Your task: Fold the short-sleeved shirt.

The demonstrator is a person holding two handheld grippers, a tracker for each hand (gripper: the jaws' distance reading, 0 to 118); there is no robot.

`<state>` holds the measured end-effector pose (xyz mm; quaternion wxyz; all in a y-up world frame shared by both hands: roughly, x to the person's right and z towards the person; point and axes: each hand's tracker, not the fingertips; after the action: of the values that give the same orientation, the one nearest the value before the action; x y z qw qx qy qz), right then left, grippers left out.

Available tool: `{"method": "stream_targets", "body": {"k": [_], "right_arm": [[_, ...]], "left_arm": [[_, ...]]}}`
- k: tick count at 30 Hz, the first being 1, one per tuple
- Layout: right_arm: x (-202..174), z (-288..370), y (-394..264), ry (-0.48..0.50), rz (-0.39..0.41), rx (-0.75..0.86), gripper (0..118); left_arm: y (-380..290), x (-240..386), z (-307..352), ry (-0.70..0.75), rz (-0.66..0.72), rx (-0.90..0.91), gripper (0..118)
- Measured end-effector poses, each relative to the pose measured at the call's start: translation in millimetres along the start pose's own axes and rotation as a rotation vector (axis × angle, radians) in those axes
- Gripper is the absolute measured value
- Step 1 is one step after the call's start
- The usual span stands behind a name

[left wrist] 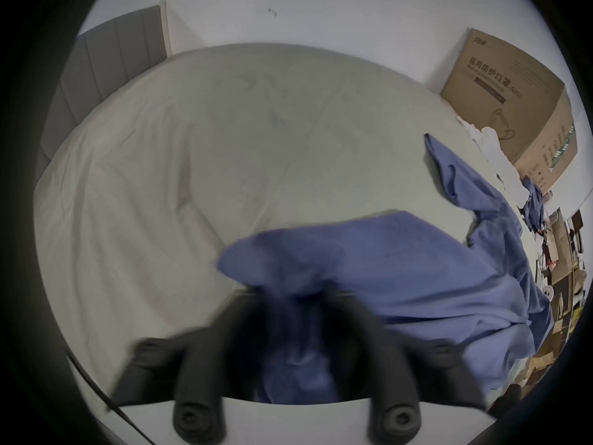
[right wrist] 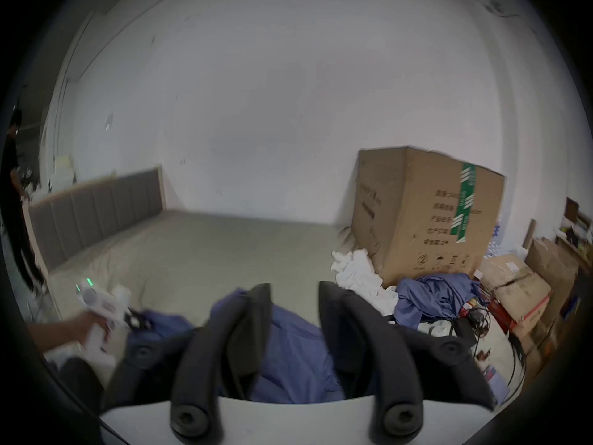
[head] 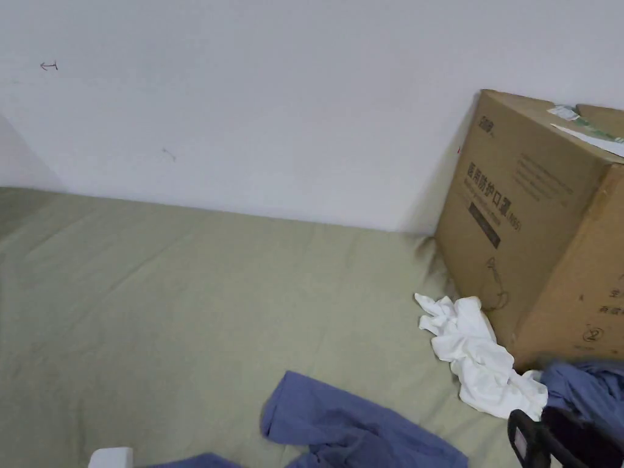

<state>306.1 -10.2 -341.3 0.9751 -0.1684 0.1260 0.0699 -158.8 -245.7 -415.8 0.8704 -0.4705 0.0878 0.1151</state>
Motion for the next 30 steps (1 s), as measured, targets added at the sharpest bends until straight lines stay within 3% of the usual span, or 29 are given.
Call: {"method": "stream_targets", "body": {"k": [1,2,3,7,10,12,15,17,18,19,20,21,25,27,30], "right_arm": [[5.4,-21.9,0.4,0.026,0.04,-0.055,44],[9.5,-46.7,-1.5,0.039,0.084,-0.093,60],[11.4,-69.7,-4.7,0.045,0.126,-0.129,68],[14.0,-186.7,-33.8,0.1,0.26,-0.322,70],[16.6,-277.5,-69.2,0.226,0.18,-0.51,71],[15.5,-323.4,-92.2,0.254,0.137,-0.593,77],[5.4,-366.7,-122.5,0.202,0.23,-0.635,85],[-0.9,-378.7,-144.3,0.201,0.232,-0.688,85],[0.4,-377.8,-146.8,0.206,0.201,-0.672,80],[4.1,-372.7,-140.8,0.188,0.143,-0.646,64],[7.1,-363.2,-133.2,0.204,0.085,-0.657,22],[10.4,-356.8,-128.8,0.222,0.047,-0.644,1],[33.4,-325.4,-107.4,0.271,-0.156,-0.62,1],[42.2,-306.0,-90.3,0.268,-0.194,-0.578,1],[65.8,-269.2,-48.6,0.266,-0.311,-0.496,1]], "left_arm": [[0.3,-1.4,2.6,-0.015,0.007,0.013,1],[0.8,-1.4,4.9,-0.05,0.045,0.011,0],[1.3,1.6,6.9,-0.031,0.045,0.011,0],[1.7,7.8,16.0,-0.052,0.015,0.051,0],[6.4,7.3,22.9,-0.074,0.012,0.083,0],[9.5,6.5,22.9,-0.078,0.002,0.088,0],[12.7,4.2,19.7,-0.067,0.006,0.09,0],[13.8,3.2,16.5,-0.089,0.035,0.087,0],[13.5,4.8,15.2,-0.079,0.031,0.09,0],[14.7,6.9,14.4,-0.075,0.02,0.091,0],[15.4,8.6,14.4,-0.074,0.008,0.092,0],[16.3,9.9,15.6,-0.074,-0.004,0.099,0],[32.4,13.1,31.2,-0.112,0.002,0.138,0],[43.7,12.2,50.6,-0.148,0.031,0.185,0],[60.1,11.3,88.5,-0.165,0.012,0.241,0]]}}
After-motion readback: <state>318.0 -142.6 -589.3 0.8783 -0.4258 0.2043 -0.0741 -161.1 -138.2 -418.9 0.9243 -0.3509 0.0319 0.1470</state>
